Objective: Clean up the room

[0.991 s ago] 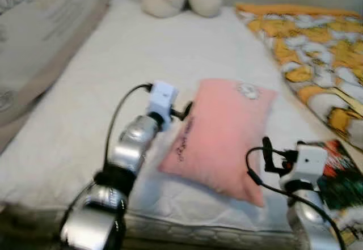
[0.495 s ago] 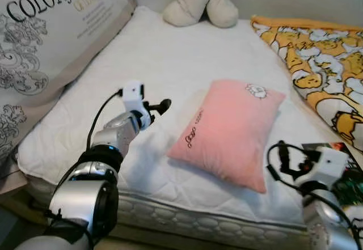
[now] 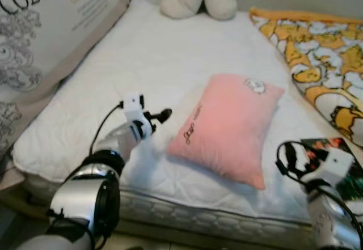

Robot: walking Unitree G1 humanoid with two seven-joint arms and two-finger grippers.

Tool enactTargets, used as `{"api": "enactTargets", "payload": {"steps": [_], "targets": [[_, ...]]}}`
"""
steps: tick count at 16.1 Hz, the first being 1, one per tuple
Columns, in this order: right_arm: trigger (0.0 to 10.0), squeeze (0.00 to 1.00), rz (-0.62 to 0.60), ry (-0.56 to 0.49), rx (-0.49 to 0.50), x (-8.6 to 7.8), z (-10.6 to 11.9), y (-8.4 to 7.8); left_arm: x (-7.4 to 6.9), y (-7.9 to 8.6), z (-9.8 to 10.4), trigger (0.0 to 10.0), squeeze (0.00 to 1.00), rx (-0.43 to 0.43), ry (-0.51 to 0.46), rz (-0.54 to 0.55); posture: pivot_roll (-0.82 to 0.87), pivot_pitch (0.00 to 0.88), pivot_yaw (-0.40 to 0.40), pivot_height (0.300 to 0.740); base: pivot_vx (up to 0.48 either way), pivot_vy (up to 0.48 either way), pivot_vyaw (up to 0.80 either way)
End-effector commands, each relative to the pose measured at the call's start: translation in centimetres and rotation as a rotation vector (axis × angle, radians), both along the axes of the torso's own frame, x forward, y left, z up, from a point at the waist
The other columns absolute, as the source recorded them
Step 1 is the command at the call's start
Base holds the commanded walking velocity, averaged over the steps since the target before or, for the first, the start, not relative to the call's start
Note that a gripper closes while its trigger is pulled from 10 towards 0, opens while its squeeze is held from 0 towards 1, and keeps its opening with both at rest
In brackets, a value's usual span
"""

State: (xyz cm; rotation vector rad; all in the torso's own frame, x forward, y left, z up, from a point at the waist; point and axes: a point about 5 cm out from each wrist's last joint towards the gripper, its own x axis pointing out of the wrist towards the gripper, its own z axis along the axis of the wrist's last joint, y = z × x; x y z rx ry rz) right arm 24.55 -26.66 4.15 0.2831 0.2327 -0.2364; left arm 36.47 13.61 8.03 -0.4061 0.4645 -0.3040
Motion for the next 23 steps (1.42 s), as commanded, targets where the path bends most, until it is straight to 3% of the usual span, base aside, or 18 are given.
{"api": "enactTargets", "payload": {"steps": [1,6,7,11,14,16,18,19,20,21,23], "targets": [[10.0,0.11,0.040,0.007,0.002,0.3,-0.1,0.3,0.2,-0.5,0.4,10.0,0.00,0.005,-0.016,-0.027,-0.10,0.000,-0.005,0.740,0.000,0.000,0.00],[10.0,0.11,0.105,0.006,0.099,2.5,-0.8,2.4,0.1,-2.2,0.4,10.0,0.00,-0.069,0.003,-0.080,-0.11,0.020,0.008,0.740,0.000,0.000,0.00],[10.0,0.11,0.115,-0.002,0.115,2.9,-0.7,3.0,0.1,-3.5,0.8,10.0,0.00,-0.128,0.017,-0.132,-0.11,0.022,0.012,0.740,0.000,0.000,0.00],[10.0,0.11,0.097,-0.003,0.165,3.6,-1.0,3.5,-0.4,-5.8,0.5,10.0,0.00,-0.143,0.053,-0.191,-0.12,0.017,0.021,0.740,0.000,0.000,0.00],[10.0,0.11,0.100,-0.008,0.187,4.3,-1.0,4.2,-1.5,-7.4,-0.8,10.0,0.00,-0.076,0.086,-0.265,-0.13,0.015,0.027,0.740,0.000,0.000,0.00],[10.0,0.11,0.096,-0.006,0.193,4.4,-1.1,4.3,-1.8,-7.7,-1.2,10.0,0.00,-0.054,0.093,-0.276,-0.14,0.017,0.029,0.740,0.000,0.000,0.00],[10.0,0.11,0.090,-0.006,0.189,4.5,-1.2,4.4,-2.0,-7.5,-1.7,10.0,0.00,0.033,0.090,-0.281,-0.15,0.012,0.030,0.740,0.000,0.000,0.00],[10.0,1.00,0.089,-0.001,0.124,4.5,-1.1,4.2,-1.6,-6.7,-1.5,10.0,1.00,0.121,0.042,-0.256,-0.15,0.010,0.031,0.740,0.000,0.000,0.00],[10.0,1.00,0.086,-0.001,0.110,4.5,-1.0,4.2,-1.5,-6.5,-1.4,10.0,1.00,0.129,0.029,-0.252,-0.15,0.010,0.031,0.740,0.000,0.000,0.00],[10.0,1.00,0.092,-0.019,0.062,4.3,-0.7,4.1,-0.7,-6.3,-0.2,10.0,1.00,0.147,-0.050,-0.247,-0.14,0.010,0.029,0.740,0.000,0.000,0.00],[10.0,1.00,0.080,-0.035,0.039,4.0,-0.5,3.9,-0.5,-6.1,0.1,10.0,1.00,0.150,-0.073,-0.258,-0.14,0.003,0.028,0.740,0.000,0.000,0.00]]}}
